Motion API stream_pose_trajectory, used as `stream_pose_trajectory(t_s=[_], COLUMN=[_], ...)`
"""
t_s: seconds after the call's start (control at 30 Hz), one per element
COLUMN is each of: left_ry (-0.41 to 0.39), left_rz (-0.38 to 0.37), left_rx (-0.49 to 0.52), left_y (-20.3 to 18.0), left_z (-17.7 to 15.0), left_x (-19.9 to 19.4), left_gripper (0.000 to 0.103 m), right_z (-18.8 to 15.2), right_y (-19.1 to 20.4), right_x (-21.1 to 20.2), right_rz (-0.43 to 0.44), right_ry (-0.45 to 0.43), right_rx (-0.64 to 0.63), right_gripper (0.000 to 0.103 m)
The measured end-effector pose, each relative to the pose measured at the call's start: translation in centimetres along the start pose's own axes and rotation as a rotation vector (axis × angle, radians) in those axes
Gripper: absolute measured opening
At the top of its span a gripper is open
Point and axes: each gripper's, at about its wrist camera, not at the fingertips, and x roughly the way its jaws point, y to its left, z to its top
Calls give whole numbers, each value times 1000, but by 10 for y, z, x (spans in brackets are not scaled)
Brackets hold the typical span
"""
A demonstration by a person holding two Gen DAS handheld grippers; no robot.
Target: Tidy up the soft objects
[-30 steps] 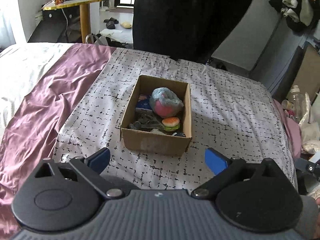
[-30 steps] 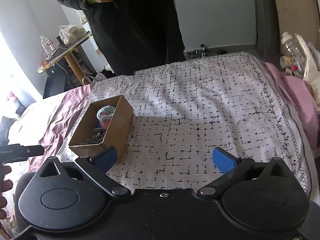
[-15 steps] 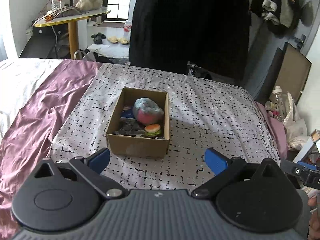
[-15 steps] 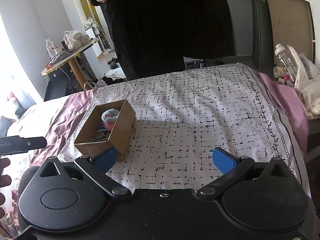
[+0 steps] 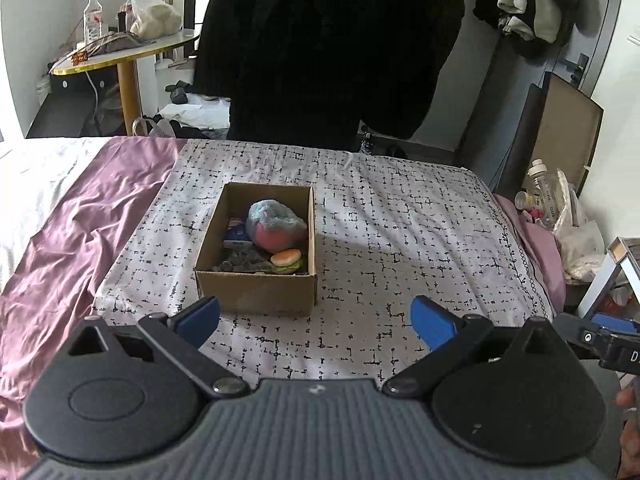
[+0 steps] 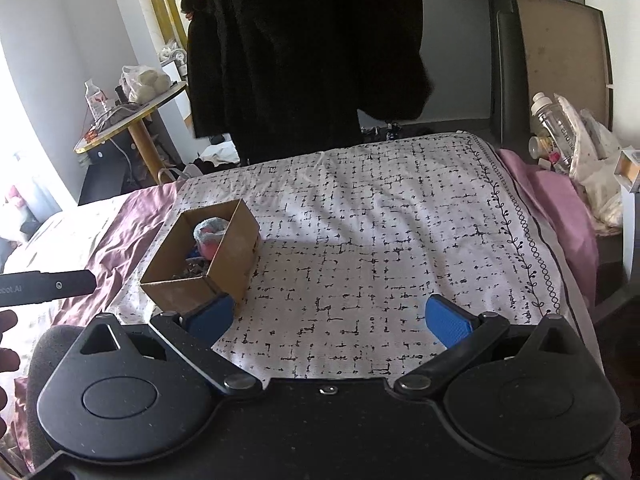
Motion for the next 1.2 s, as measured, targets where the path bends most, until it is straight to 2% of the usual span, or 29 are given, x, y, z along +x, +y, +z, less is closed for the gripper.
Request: stream_pose_trajectory(t_s=[1.2], left_ry=[-14], left_rz=[10], left_rx=[16], left_y=[-4], left_z=[-2], left_x=[-1], left_gripper=[101], right_z=[5], right_y=[4], right_x=[-6], right_rz=[-13], right_ry=[-33], right_rx=[-21], right_gripper=[103])
